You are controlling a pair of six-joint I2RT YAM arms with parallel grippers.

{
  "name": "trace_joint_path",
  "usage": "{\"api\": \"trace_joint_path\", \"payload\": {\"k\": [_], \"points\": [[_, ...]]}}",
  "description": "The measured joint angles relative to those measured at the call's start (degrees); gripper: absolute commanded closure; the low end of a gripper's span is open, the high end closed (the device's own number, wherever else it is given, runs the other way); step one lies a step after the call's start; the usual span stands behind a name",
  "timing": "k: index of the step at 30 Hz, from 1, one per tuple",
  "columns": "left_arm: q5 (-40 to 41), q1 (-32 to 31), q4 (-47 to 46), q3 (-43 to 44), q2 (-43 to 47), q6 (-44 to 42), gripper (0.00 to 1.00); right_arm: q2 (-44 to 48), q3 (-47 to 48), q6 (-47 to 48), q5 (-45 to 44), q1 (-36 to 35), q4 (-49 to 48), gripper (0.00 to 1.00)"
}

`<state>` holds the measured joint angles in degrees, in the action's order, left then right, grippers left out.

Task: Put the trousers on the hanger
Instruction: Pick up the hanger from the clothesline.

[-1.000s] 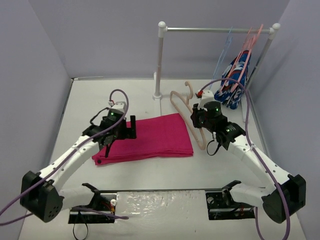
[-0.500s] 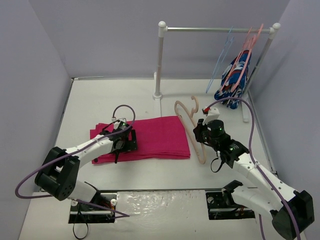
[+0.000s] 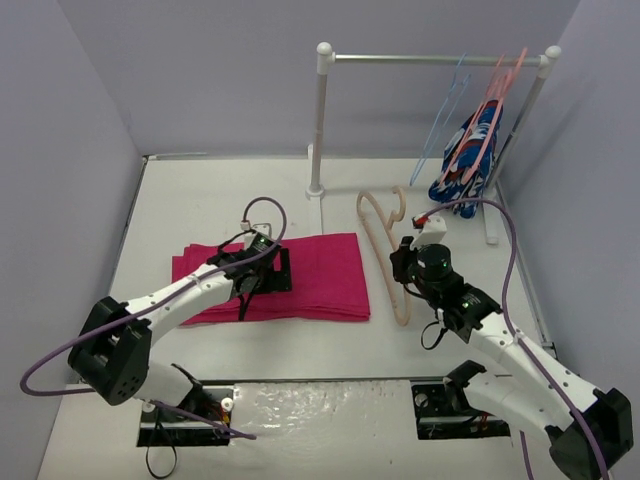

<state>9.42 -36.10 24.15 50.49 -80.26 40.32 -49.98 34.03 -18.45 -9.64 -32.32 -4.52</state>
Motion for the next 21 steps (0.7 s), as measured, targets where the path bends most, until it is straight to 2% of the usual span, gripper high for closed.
{"api": "trace_joint_path", "payload": {"k": [5,13,21], "points": [[2.09,-8.67,-1.09,12.60,-6.14,1.18,0.14,1.73,-0.02,-0.95,-4.65,0.00,0.54,1.00],[2.39,-15.59,-3.45,31.36,-26.54,1.40,0.19,2.60,-2.05,-3.07,-5.62,0.00,1.98,1.00],[2.29,-16.78,-4.13,36.55,-37.21,1.85,0.26,5.85,-5.15,-5.67,-6.49,0.00,2.17,1.00]]}}
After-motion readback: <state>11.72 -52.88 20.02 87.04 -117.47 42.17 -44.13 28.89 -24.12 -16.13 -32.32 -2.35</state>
